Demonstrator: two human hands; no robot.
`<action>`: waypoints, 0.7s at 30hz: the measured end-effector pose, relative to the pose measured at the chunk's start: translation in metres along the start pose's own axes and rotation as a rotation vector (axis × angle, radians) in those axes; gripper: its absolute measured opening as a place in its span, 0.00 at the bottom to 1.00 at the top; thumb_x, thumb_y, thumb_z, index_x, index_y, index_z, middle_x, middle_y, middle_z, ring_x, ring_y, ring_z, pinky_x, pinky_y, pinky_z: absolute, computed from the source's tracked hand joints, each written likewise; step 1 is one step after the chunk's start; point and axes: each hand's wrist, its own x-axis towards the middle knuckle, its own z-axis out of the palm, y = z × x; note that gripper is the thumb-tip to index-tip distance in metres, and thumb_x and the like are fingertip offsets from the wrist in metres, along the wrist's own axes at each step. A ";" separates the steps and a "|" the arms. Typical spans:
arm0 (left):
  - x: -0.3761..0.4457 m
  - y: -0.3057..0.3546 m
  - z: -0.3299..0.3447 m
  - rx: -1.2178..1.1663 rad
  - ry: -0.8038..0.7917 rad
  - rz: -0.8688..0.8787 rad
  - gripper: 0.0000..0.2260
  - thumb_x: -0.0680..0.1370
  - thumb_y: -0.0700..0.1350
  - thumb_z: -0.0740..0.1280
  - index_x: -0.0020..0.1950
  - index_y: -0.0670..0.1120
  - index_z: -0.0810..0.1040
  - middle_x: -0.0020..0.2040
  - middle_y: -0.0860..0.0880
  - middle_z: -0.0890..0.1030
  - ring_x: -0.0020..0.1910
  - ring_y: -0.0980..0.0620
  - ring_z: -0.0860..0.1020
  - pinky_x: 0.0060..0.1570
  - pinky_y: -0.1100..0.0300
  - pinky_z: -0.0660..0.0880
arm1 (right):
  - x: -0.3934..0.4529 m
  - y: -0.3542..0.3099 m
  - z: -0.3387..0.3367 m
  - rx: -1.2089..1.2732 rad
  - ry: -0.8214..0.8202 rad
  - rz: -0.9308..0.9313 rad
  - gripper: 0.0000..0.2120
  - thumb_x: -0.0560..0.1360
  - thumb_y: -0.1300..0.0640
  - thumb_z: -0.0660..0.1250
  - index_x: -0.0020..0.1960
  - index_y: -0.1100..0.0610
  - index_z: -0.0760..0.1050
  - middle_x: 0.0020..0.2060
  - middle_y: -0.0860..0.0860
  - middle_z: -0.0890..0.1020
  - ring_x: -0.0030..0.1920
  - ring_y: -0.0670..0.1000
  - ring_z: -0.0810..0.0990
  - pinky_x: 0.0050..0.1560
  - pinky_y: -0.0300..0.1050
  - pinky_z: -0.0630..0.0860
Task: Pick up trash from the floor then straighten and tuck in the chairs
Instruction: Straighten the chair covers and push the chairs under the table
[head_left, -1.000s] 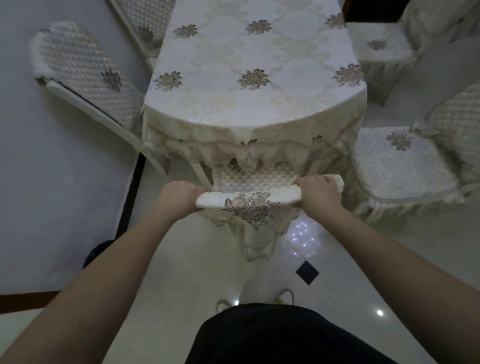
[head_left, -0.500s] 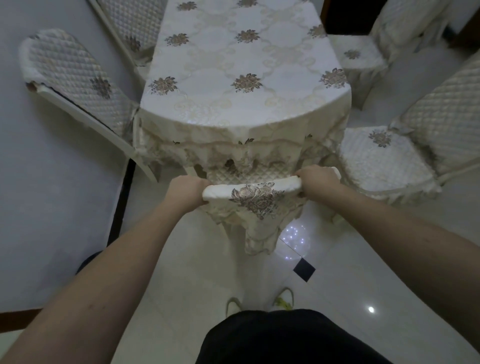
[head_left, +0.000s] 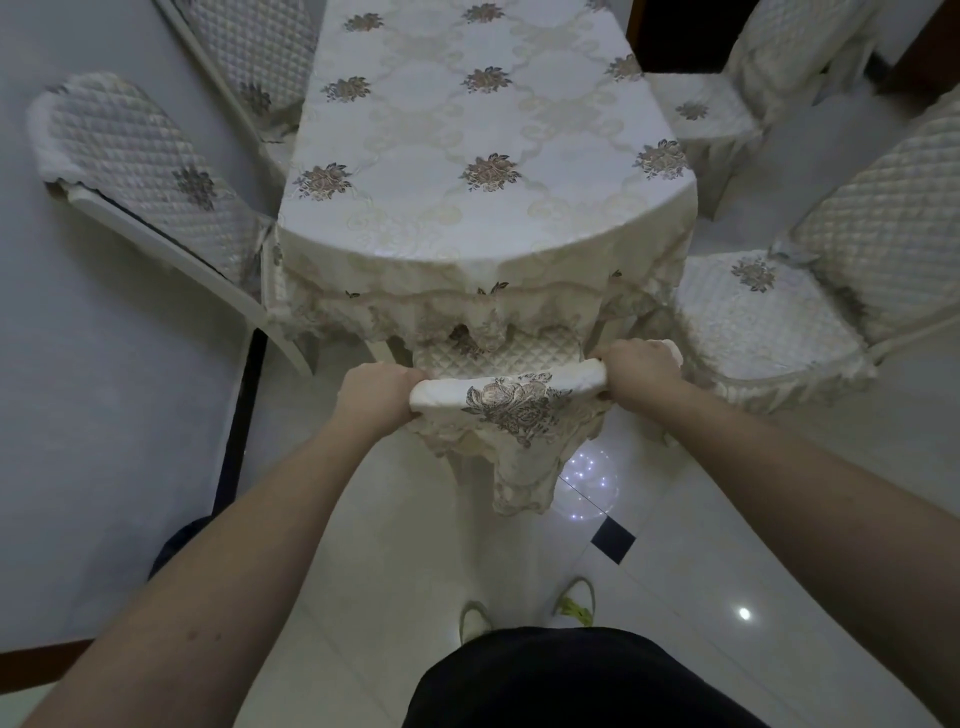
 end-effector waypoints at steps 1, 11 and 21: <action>-0.001 0.000 0.001 -0.006 0.001 -0.001 0.12 0.71 0.53 0.68 0.54 0.58 0.79 0.45 0.53 0.82 0.45 0.48 0.80 0.38 0.60 0.72 | 0.001 0.000 0.001 0.006 0.004 0.002 0.14 0.69 0.53 0.72 0.54 0.49 0.76 0.50 0.50 0.80 0.52 0.53 0.78 0.50 0.46 0.67; -0.009 0.005 -0.003 -0.082 0.014 -0.030 0.12 0.73 0.53 0.68 0.56 0.57 0.77 0.48 0.52 0.81 0.46 0.47 0.80 0.39 0.57 0.72 | -0.008 0.003 0.006 0.113 0.094 0.014 0.19 0.67 0.53 0.73 0.57 0.50 0.75 0.51 0.51 0.80 0.53 0.54 0.76 0.54 0.48 0.68; -0.017 0.024 -0.012 -0.371 0.020 0.240 0.36 0.68 0.66 0.66 0.73 0.58 0.61 0.70 0.54 0.69 0.69 0.50 0.67 0.66 0.47 0.66 | -0.075 -0.002 0.015 0.201 0.255 0.167 0.30 0.74 0.50 0.63 0.73 0.52 0.59 0.72 0.53 0.64 0.73 0.55 0.60 0.69 0.54 0.59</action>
